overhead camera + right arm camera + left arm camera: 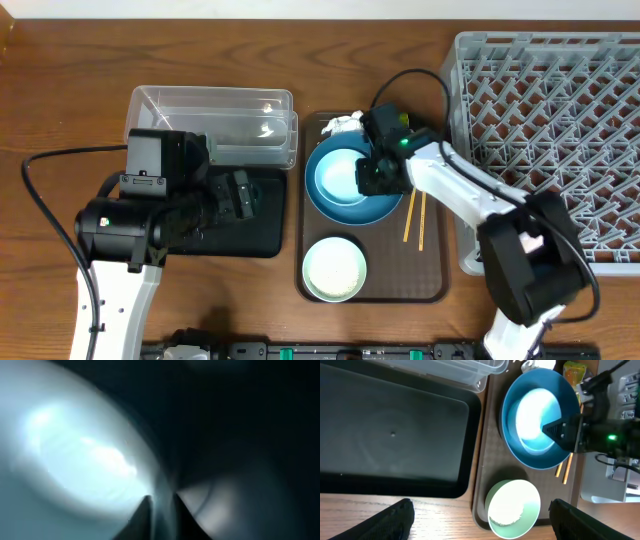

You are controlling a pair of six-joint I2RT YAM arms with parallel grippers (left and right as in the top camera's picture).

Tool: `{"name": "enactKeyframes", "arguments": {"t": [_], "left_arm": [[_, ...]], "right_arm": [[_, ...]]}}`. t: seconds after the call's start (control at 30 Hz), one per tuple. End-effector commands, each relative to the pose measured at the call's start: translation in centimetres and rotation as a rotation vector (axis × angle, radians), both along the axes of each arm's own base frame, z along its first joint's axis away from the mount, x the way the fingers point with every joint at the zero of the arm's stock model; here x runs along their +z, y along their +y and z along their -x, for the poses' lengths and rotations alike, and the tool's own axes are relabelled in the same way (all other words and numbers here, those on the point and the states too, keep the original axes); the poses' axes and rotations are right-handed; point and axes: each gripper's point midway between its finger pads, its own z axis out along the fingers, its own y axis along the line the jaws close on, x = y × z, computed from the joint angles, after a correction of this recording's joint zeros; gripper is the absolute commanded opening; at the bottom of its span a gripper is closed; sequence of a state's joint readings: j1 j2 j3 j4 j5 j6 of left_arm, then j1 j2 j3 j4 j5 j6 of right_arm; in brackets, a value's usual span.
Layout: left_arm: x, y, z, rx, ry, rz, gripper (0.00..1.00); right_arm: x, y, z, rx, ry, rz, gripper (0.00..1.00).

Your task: Sort waste into correct bins and load items into the dishwasher rack

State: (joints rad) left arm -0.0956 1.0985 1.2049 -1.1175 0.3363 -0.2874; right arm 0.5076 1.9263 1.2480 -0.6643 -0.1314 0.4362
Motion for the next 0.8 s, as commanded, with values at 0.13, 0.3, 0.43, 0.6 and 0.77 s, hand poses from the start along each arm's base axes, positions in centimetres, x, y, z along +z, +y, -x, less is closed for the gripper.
{"name": "enactKeyframes", "arguments": {"t": [0.13,0.3,0.43,0.6,0.77], "left_arm": [[0.3,0.1,-0.1,-0.004,-0.014,-0.010,0.89],[0.3,0.1,-0.1,-0.004,-0.014,-0.010,0.89],[0.3,0.1,-0.1,-0.004,-0.014,-0.010,0.89],[0.3,0.1,-0.1,-0.003,-0.014,-0.010,0.89],[0.3,0.1,-0.1,-0.004,-0.014,-0.010,0.90]], "right_arm": [[4.1,-0.9,-1.1,-0.038,-0.092,-0.015,0.01],[11.9,-4.7,-2.4,-0.118,-0.315,0.037,0.01],[17.9,-12.3,-2.4,-0.292,-0.514,0.263,0.01],[24.8,-25.1,0.7,-0.613,-0.682,0.744,0.01],[27.4,-33.6,3.2,-0.881,-0.681,1.002,0.01]]}}
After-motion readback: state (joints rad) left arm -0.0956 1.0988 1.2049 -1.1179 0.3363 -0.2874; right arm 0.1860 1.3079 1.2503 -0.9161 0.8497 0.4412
